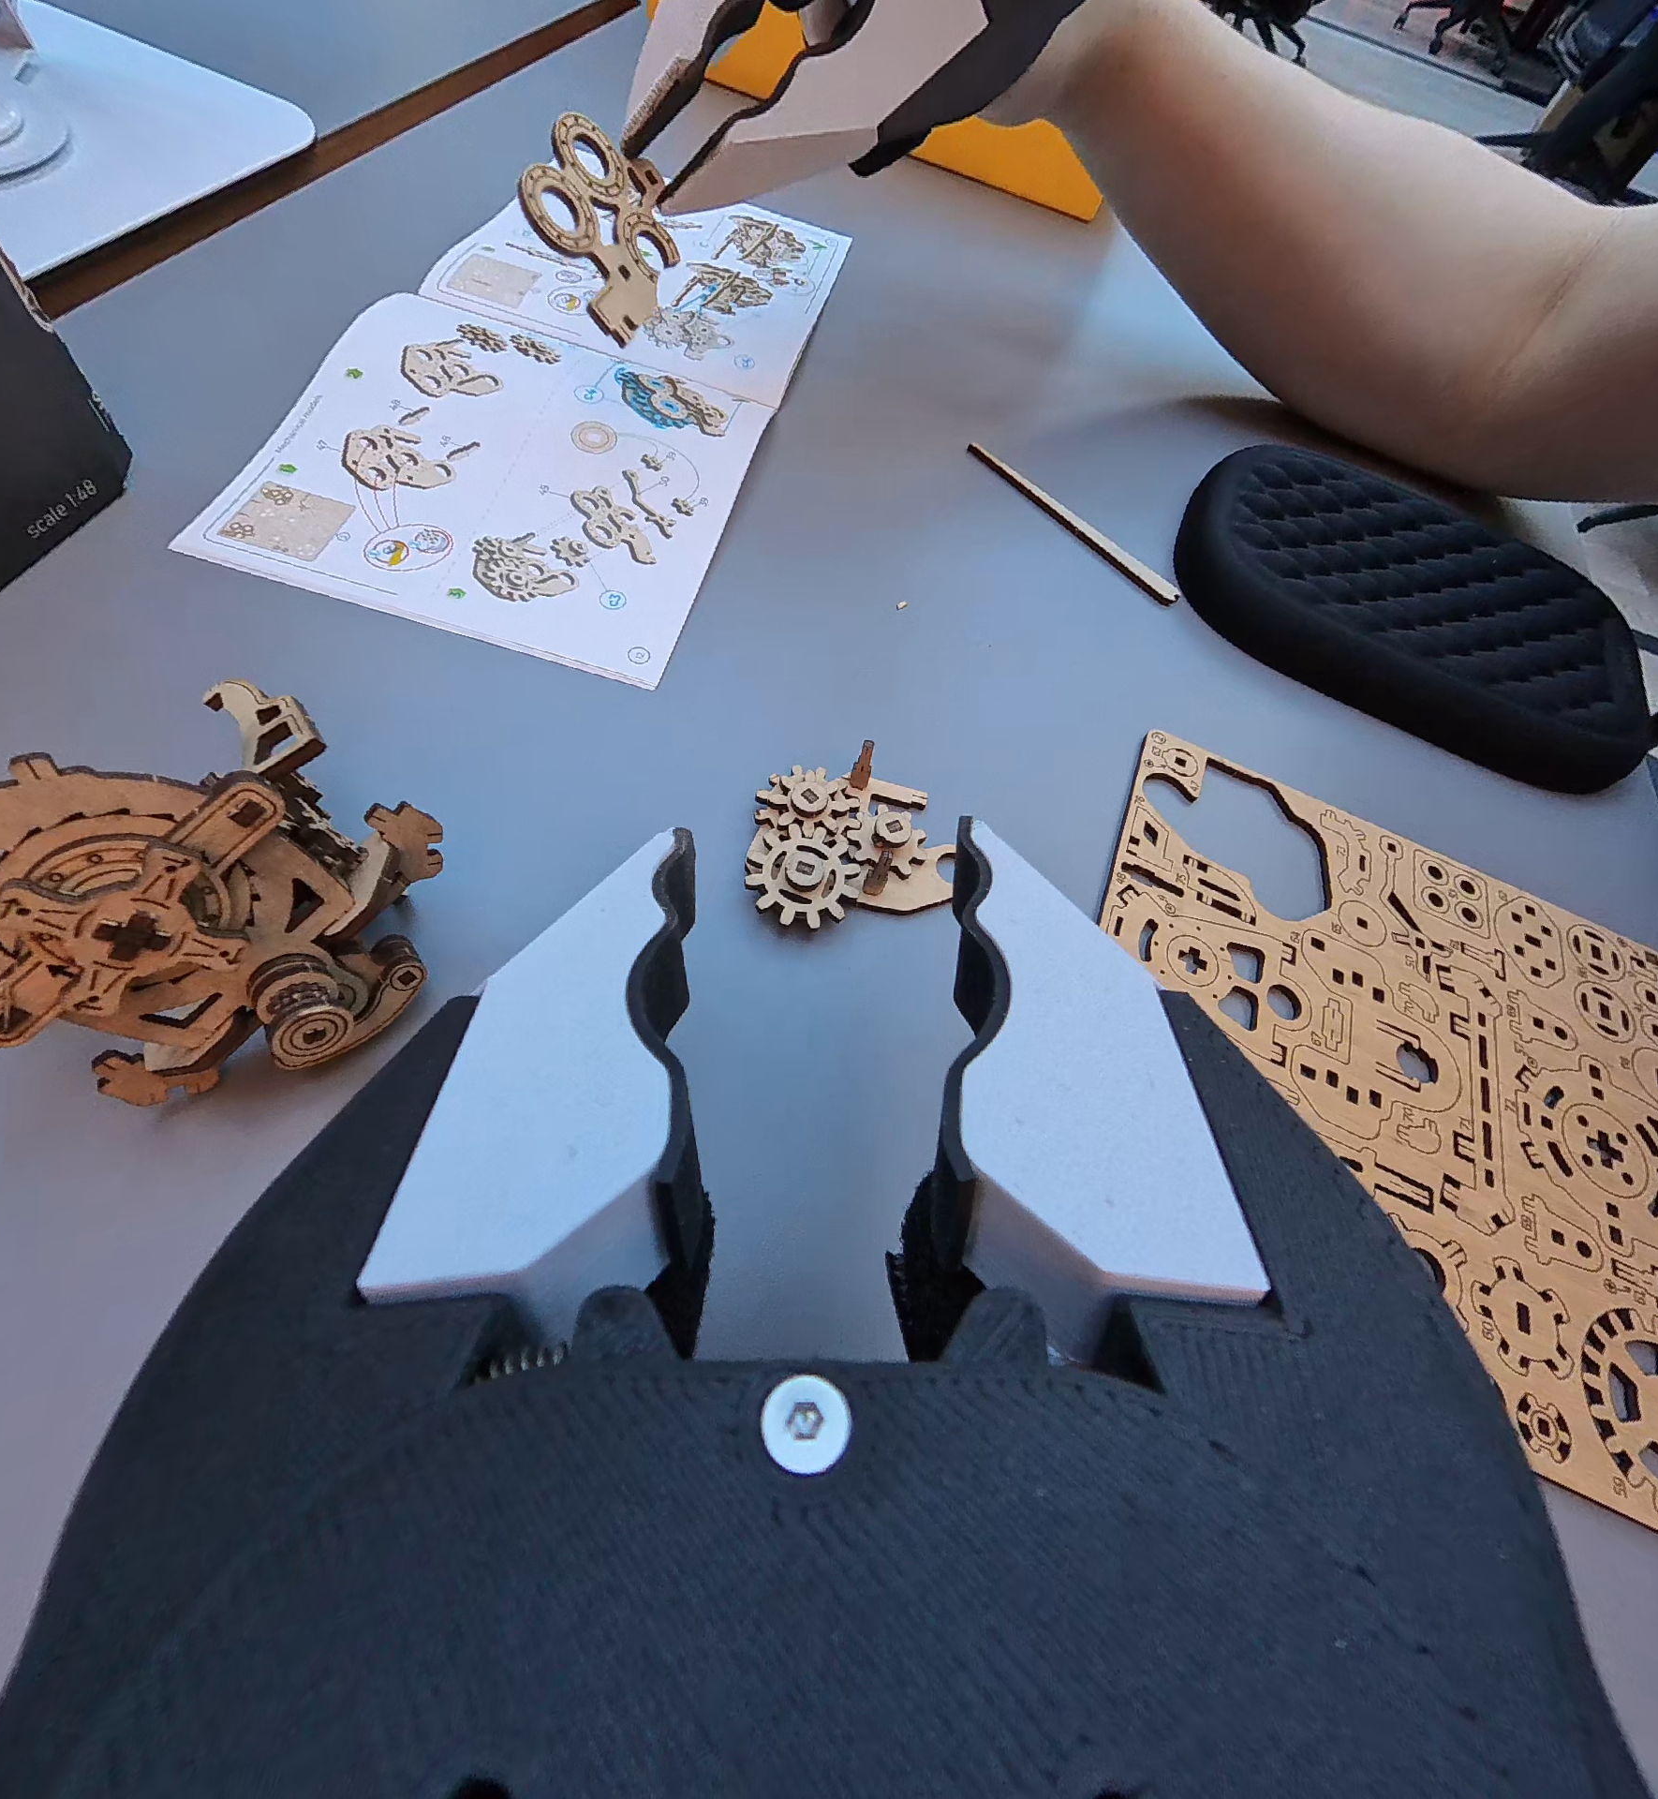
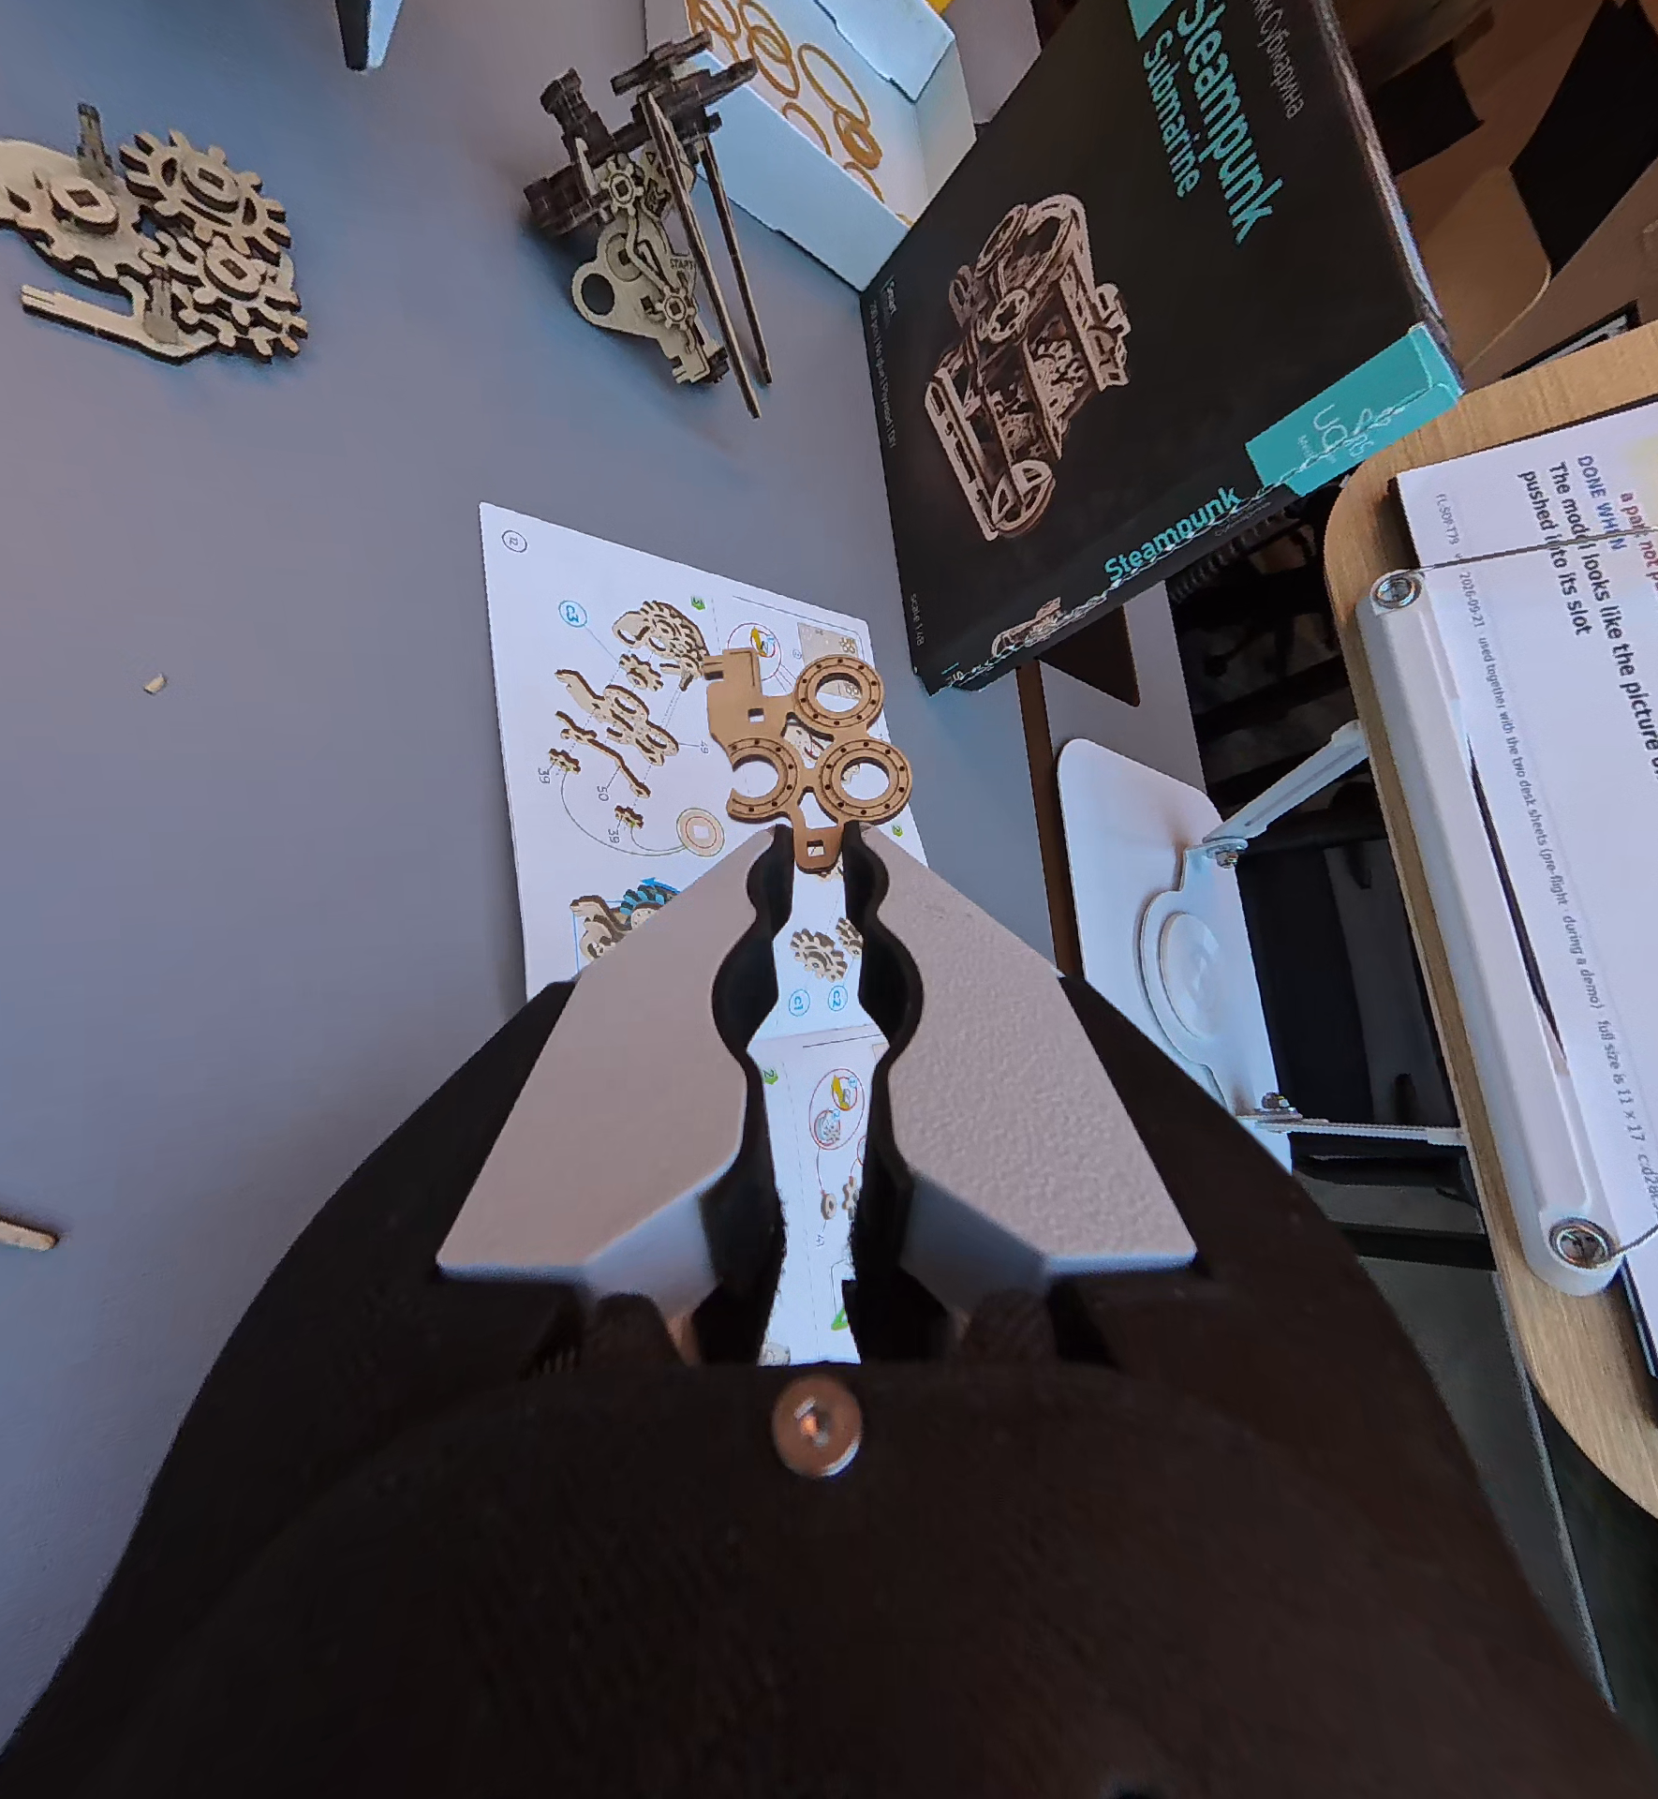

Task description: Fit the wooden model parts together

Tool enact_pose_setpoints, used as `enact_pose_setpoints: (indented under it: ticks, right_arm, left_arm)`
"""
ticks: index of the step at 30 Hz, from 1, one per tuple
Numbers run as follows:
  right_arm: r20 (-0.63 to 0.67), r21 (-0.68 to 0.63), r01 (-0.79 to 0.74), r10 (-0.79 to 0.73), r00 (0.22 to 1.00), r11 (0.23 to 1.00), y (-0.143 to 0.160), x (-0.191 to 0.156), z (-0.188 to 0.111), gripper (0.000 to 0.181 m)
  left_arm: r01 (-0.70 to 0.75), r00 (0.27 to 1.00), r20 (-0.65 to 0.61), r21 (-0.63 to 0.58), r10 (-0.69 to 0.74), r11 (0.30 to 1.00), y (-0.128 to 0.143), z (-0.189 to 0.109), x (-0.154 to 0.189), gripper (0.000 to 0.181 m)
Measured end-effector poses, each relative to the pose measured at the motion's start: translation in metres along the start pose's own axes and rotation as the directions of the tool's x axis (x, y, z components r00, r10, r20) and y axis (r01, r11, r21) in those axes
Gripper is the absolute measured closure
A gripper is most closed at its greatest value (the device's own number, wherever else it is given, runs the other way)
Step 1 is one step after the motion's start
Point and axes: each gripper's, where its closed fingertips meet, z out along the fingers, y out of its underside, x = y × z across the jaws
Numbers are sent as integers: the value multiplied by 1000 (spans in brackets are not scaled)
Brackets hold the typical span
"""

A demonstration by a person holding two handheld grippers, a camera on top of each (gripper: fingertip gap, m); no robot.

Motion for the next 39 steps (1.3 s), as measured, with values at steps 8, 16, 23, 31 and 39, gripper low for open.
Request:
enact_pose_setpoints:
  ticks: [8, 16, 23, 31, 39]
  right_arm:
    - [13, 19, -24, 24, 1000, 1000, -3, -1, 1, 172]
    - [107, 126, -108, 95, 990, 986, -36, -19, 8, 172]
    - [291, 145, -275, 225, 930, 950, -92, -67, 22, 172]
    - [421, 107, -370, 295, 858, 923, -101, -107, 37, 172]
    - [440, 93, -330, 259, 860, 939, -97, -118, 45, 172]
  left_arm:
    - [-1, 1000, 0, -11, 1, 1000, 2, 1, 0, 129]
    - [2, 1000, 14, -21, -2, 1000, 4, 1, -3, 129]
    - [7, 1000, 29, -18, -6, 1000, 4, -2, -7, 129]
    - [-11, 1000, 27, -48, 12, 999, 9, 1, -5, 129]
    - [-18, 1000, 17, -68, 19, 998, 13, 4, -2, 129]
